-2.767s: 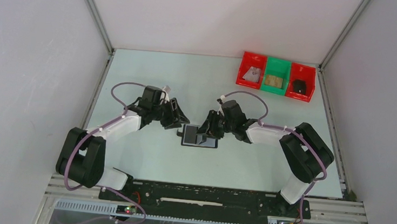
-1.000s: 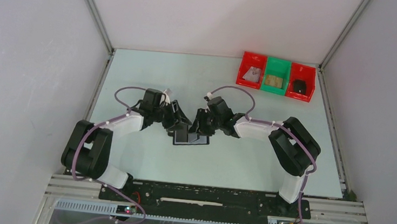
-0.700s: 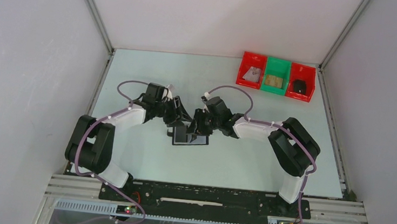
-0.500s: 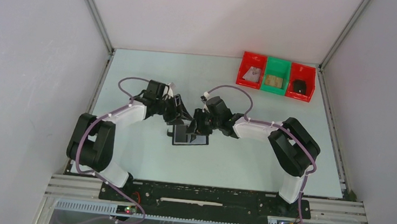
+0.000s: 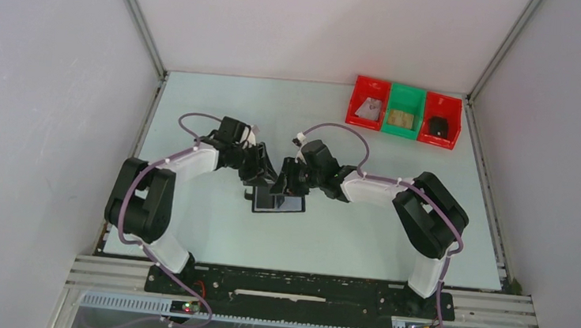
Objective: Take the credit cards out of the card holder
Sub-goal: Remove the credit card from the card holder.
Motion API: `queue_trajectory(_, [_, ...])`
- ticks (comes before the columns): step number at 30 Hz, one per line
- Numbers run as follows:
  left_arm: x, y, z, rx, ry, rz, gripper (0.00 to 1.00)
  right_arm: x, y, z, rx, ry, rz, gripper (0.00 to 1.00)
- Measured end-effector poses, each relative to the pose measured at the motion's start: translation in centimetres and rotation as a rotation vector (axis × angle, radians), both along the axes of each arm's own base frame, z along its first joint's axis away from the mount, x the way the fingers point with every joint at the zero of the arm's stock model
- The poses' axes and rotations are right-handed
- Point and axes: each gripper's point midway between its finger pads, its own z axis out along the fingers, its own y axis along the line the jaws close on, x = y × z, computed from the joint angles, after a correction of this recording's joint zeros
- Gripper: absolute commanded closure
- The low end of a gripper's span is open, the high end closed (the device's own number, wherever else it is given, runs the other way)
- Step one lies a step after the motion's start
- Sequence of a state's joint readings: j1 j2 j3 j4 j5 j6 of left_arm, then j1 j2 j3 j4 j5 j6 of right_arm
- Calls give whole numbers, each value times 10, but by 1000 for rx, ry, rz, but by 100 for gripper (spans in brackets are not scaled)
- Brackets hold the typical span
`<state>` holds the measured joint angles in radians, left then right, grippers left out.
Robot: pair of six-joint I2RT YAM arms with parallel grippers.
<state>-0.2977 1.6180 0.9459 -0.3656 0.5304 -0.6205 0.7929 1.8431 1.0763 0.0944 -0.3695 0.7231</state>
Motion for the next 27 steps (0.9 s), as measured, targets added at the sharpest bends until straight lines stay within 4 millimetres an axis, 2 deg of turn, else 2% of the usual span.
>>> queue_trajectory(15, [2, -1, -11, 11, 29, -1, 64, 0, 1, 2, 9, -2, 5, 56])
queue_trajectory(17, [2, 0, -11, 12, 29, 0, 72, 1, 2, 3, 11, -5, 5, 56])
queue_trajectory(19, [2, 0, -11, 14, 29, -1, 89, 2, 3, 5, 15, -9, 5, 56])
queue_trajectory(21, [2, 0, -11, 16, 29, 0, 99, 2, 4, 6, 16, -10, 5, 57])
queue_trajectory(27, [0, 4, -15, 45, 30, -3, 100, 7, 1, 5, 9, -8, -18, 57])
